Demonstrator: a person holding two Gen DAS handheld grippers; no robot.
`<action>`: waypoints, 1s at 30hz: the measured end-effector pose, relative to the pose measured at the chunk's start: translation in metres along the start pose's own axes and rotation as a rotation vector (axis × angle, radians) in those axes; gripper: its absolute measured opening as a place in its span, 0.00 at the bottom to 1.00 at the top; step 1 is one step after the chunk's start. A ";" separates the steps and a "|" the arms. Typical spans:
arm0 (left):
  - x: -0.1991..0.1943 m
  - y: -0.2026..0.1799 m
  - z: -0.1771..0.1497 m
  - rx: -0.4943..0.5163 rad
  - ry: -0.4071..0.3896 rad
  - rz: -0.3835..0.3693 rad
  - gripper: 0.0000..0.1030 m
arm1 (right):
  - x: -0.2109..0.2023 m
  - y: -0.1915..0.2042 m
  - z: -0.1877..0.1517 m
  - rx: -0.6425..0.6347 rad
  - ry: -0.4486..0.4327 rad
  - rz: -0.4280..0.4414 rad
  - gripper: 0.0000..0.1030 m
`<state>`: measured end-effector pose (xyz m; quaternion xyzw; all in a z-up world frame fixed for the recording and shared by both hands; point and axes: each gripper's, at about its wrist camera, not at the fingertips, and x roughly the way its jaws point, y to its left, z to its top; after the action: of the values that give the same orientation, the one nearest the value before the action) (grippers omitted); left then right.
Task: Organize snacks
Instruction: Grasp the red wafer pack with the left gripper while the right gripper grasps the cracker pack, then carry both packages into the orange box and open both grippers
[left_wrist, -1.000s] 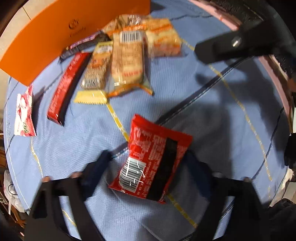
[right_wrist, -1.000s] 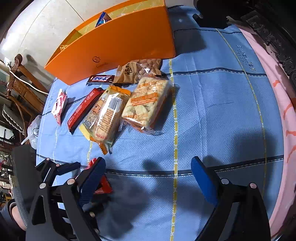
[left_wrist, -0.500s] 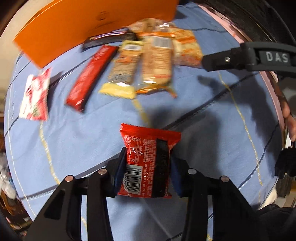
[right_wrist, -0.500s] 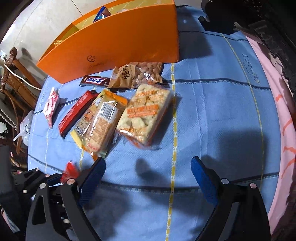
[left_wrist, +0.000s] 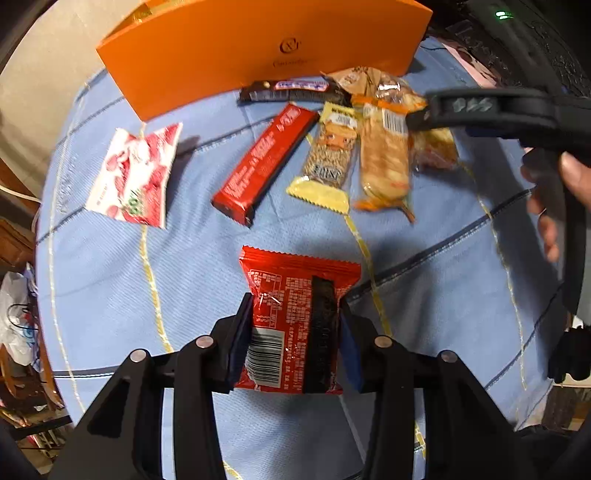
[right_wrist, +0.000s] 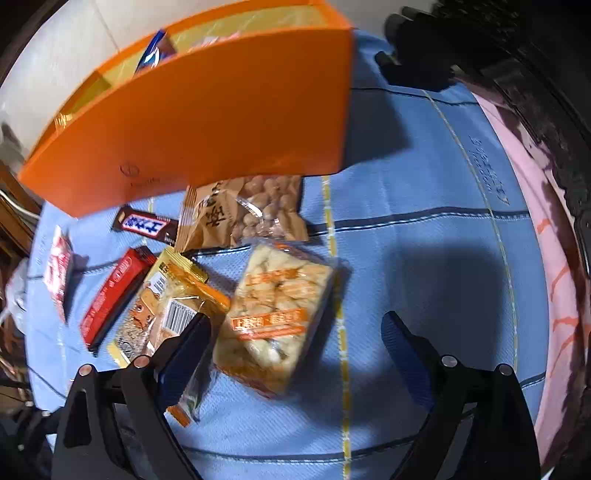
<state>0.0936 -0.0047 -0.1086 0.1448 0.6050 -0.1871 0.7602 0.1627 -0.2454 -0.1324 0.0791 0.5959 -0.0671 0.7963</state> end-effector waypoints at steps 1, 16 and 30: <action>-0.002 0.001 0.001 0.000 -0.007 0.008 0.40 | 0.004 0.003 -0.001 0.000 0.015 -0.009 0.91; -0.013 -0.020 0.010 -0.009 -0.035 0.084 0.40 | 0.004 0.018 -0.014 -0.079 -0.001 -0.004 0.47; -0.029 -0.023 0.012 -0.013 -0.083 0.089 0.40 | -0.024 -0.035 -0.036 0.019 0.022 0.238 0.47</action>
<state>0.0873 -0.0270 -0.0771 0.1588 0.5671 -0.1552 0.7932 0.1152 -0.2722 -0.1207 0.1575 0.5903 0.0232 0.7913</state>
